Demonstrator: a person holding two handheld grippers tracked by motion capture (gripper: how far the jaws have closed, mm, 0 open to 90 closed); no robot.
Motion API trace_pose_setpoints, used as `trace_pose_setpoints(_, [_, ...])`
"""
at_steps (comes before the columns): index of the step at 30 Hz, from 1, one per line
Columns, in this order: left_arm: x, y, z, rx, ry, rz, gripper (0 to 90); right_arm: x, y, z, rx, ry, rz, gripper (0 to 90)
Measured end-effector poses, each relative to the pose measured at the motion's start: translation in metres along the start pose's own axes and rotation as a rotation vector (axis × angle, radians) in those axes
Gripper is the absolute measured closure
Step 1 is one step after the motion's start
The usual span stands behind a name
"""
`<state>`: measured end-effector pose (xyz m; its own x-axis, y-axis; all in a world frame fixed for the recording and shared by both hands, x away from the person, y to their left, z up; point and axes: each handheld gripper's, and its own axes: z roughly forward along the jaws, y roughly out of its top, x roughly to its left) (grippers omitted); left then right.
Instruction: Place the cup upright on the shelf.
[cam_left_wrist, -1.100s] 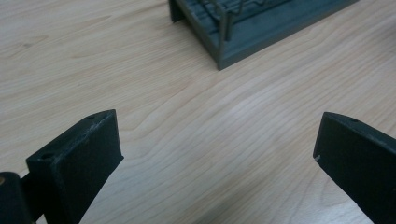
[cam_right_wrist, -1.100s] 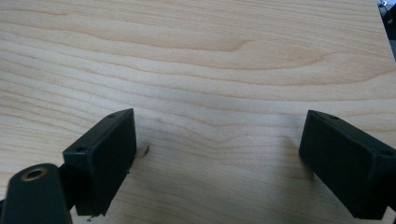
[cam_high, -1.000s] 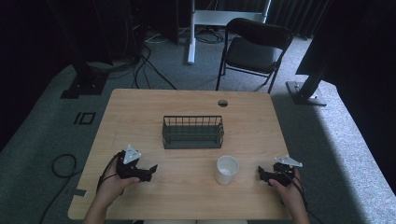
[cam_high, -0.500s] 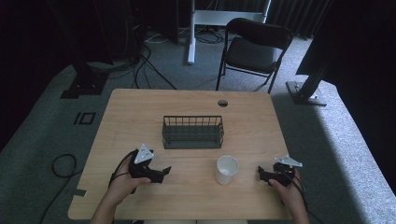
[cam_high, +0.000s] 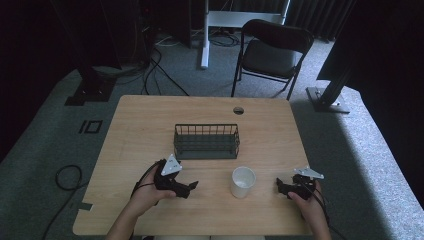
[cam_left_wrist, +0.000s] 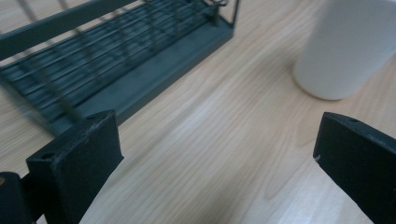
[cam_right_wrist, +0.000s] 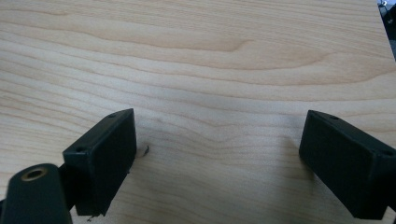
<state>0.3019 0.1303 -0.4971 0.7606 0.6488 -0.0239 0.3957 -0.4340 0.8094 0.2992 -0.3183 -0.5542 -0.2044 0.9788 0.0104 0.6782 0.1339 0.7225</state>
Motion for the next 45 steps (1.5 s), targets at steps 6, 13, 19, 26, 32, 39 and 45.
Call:
trace_pose_setpoints(6, [-0.009,0.007,0.009,-0.006,-0.026,0.018,1.2,0.0,0.0,0.0,0.001,0.0,0.0,10.7])
trace_pose_setpoints(13, [-0.018,0.017,0.016,-0.021,-0.049,0.049,1.2,0.0,0.0,0.0,0.0,0.0,-0.001,10.7])
trace_pose_setpoints(19, [-0.027,0.026,0.022,-0.04,-0.075,0.064,1.2,0.0,0.0,0.0,0.0,0.0,0.0,10.7])
trace_pose_setpoints(26, [-0.035,0.032,0.03,-0.055,-0.096,0.078,1.2,0.0,0.0,0.0,0.0,0.0,0.0,10.7])
trace_pose_setpoints(32, [-0.044,0.035,0.04,-0.059,-0.127,0.091,1.2,0.0,0.0,0.0,0.0,0.0,0.001,10.7])
trace_pose_setpoints(39, [-0.053,0.039,0.05,-0.072,-0.161,0.1,1.2,0.0,0.0,0.0,0.0,0.0,0.0,10.7])
trace_pose_setpoints(45, [-0.061,0.045,0.059,-0.083,-0.193,0.117,1.2,0.0,0.0,0.0,0.0,0.0,0.001,10.7])
